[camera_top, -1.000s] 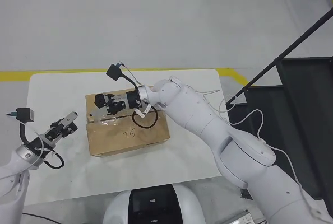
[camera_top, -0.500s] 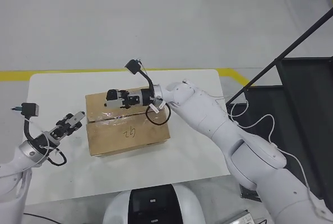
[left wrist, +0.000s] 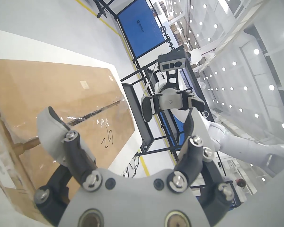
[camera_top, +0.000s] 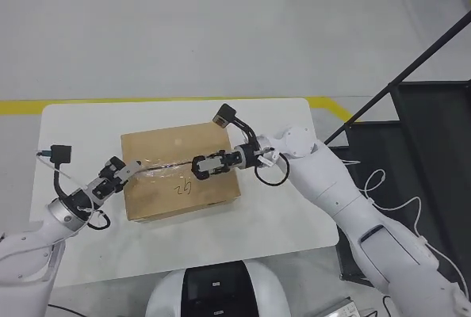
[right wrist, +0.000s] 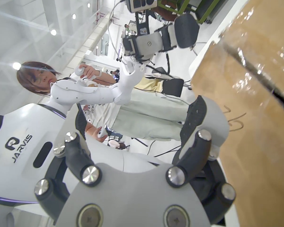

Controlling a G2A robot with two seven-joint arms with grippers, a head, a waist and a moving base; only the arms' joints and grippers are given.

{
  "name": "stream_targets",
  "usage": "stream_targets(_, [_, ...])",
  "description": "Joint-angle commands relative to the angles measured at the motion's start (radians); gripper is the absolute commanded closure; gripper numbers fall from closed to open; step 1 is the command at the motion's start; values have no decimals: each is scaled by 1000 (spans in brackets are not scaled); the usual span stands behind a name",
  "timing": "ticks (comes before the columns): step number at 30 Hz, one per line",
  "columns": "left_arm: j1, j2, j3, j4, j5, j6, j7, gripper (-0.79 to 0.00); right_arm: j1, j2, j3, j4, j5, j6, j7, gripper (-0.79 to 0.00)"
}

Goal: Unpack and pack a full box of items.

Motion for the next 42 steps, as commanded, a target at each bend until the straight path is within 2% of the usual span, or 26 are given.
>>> stream_targets(1, [2,0,0,1,-5,5,1,-785,-11,1,-3,-2,-20,15,-3,-785])
stream_targets(5, [9,-1,-2,-2,-9,22,6,-785,0,-10,-42,36,-149,-5,-91,-785])
stream_targets(11, [21,-2,-8,-15,-4,48,12,-785,20,-29,-67,101,-214,-51,-192,-785])
stream_targets(25, [23,-5,-4,-28,-6,79,14,-785,78,-89,-133,230,-238,-2,-329,-785])
stream_targets(34, [21,-7,-3,-32,-2,94,16,-785,94,-108,-108,210,-151,-72,-303,-785])
stream_targets(42, [17,-8,0,-31,-8,99,10,-785,110,-130,-133,232,-162,-55,-291,-785])
